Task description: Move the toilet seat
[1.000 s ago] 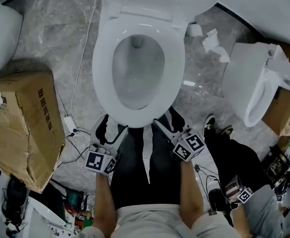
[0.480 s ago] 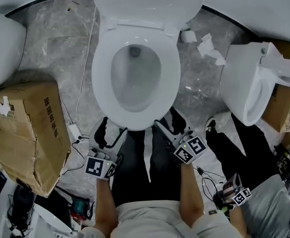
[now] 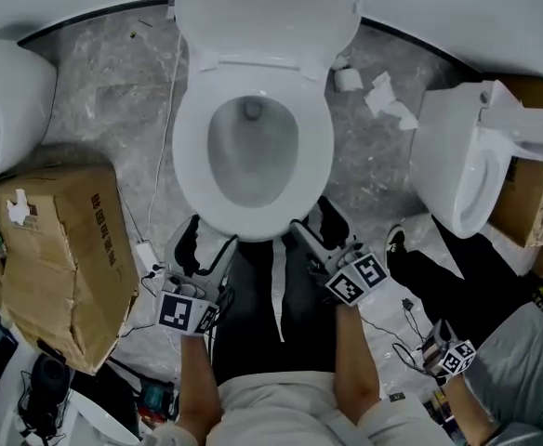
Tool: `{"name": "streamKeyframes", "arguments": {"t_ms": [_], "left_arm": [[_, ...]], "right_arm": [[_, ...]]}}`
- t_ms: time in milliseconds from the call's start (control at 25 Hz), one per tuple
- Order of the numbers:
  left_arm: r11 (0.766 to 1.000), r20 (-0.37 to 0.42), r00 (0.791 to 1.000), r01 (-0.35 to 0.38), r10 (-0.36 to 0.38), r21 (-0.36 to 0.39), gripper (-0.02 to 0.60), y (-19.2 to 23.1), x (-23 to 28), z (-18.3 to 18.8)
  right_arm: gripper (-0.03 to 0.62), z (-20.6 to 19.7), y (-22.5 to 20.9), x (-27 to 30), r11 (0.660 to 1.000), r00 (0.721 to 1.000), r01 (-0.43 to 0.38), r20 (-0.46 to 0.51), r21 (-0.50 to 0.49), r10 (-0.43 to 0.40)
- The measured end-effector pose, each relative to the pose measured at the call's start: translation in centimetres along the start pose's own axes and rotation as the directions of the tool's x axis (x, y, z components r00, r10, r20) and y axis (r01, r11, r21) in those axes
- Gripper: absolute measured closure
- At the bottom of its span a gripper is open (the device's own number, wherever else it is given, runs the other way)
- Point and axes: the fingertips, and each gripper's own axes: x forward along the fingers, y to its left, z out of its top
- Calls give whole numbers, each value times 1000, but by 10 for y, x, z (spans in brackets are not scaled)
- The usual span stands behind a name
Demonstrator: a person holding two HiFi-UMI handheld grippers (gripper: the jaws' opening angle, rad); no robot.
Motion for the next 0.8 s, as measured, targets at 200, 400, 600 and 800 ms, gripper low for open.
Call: {"name": "streamKeyframes", "arguments": {"t_ms": [200, 400, 600, 800], "left_arm": [[999, 10, 1000, 10, -10, 53, 259, -2, 7, 24], [981, 39, 997, 62, -71, 184, 344, -17, 27, 51], [985, 100, 992, -89, 74, 147, 456, -6, 39, 64], [976, 114, 992, -71, 48, 204, 456, -12, 47, 86]], "right_arm": [[224, 21, 6, 3, 1000, 999, 8, 45, -1, -8], [224, 36, 10, 7, 999, 999, 4, 38, -47, -3], [240, 43, 10, 11, 999, 995, 39, 91, -10, -38], [247, 64, 12, 14, 999, 990, 23, 140, -30, -19]]}}
